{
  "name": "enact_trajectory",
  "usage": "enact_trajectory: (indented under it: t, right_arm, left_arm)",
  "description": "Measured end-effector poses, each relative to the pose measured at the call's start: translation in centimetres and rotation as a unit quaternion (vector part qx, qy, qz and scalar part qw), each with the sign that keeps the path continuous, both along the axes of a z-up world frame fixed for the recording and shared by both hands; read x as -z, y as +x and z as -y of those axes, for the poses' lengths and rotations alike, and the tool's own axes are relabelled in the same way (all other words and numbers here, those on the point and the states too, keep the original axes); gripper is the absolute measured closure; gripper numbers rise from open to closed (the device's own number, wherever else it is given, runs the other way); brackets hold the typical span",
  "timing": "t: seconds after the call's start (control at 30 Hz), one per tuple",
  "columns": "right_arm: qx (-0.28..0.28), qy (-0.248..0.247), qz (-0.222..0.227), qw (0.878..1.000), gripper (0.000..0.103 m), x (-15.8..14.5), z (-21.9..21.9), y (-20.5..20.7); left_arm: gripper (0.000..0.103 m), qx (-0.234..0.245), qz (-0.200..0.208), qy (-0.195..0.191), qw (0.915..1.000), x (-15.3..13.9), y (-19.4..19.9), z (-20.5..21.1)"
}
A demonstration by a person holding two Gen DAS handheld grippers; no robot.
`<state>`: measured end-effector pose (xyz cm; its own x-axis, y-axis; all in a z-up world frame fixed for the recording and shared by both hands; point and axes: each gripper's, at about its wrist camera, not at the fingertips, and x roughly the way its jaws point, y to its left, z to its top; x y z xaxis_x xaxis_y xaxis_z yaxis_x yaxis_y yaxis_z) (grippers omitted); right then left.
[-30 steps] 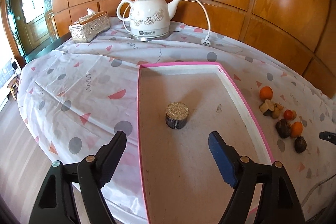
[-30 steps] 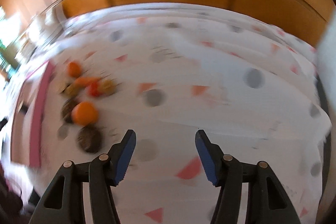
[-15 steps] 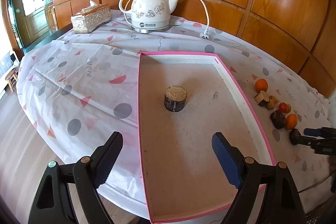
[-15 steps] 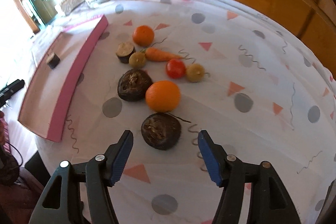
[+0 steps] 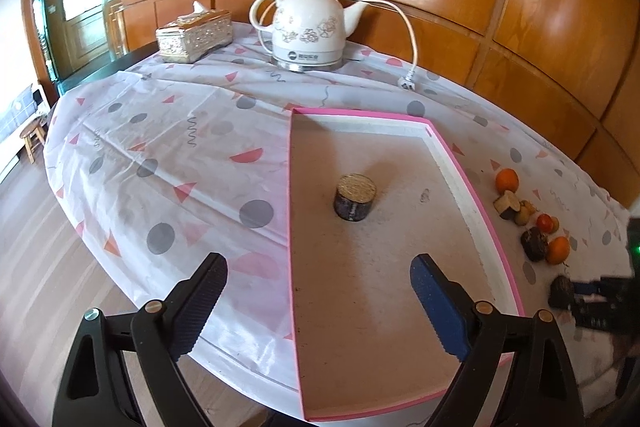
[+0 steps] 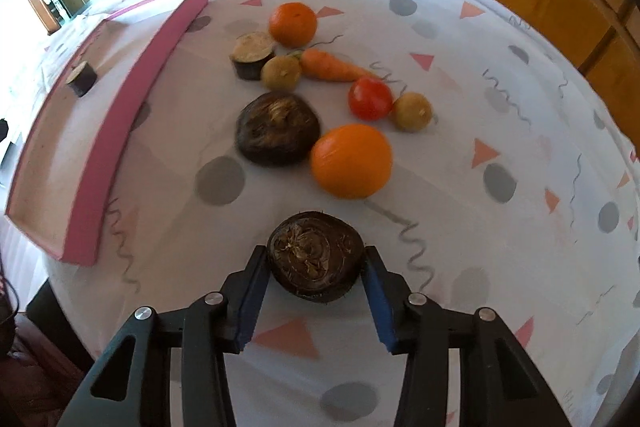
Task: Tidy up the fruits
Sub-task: 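Reach the right gripper to the dark brown round fruit and grasp it, then carry the brown fruit into the tray and open the right gripper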
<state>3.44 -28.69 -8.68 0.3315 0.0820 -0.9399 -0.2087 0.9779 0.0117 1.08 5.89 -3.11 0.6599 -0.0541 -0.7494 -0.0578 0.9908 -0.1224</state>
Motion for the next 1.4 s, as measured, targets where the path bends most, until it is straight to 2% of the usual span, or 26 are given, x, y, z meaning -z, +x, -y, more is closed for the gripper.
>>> enact_trajectory:
  t: [0.23, 0.43, 0.7, 0.9, 1.27, 1.33, 1.4]
  right_arm:
    - [-0.024, 0.043, 0.001, 0.999, 0.056, -0.6, -2.1, -2.1]
    - [-0.040, 0.081, 0.035, 0.995, 0.056, -3.0, -4.7, -2.1]
    - [-0.085, 0.103, 0.071, 0.989, 0.056, -6.2, -10.0, -0.5]
    - [-0.120, 0.098, 0.074, 0.985, 0.056, -6.0, -14.7, 1.4]
    - [-0.137, 0.083, 0.063, 0.985, 0.056, -4.5, -20.8, 5.5]
    - [-0.135, 0.083, 0.060, 0.986, 0.054, -4.2, -21.2, 5.9]
    - [-0.130, 0.084, 0.061, 0.986, 0.048, -4.1, -21.1, 6.1]
  left_arm:
    - [0.010, -0.012, 0.003, -0.007, 0.9999, 0.1, -0.2, -0.7]
    - [0.010, -0.019, 0.001, -0.012, 0.9998, 0.2, -0.1, -1.1]
    - [0.010, -0.032, 0.001, -0.025, 0.9992, 0.4, 0.0, -2.1]
    - [0.010, -0.051, 0.000, -0.031, 0.9982, 0.5, -0.1, -3.2]
    - [0.010, -0.059, -0.011, -0.033, 0.9977, 1.3, 0.0, -3.9]
    - [0.010, -0.059, -0.012, -0.033, 0.9977, 1.4, 0.0, -3.9]
    - [0.010, -0.059, -0.013, -0.032, 0.9977, 1.4, 0.1, -3.9]
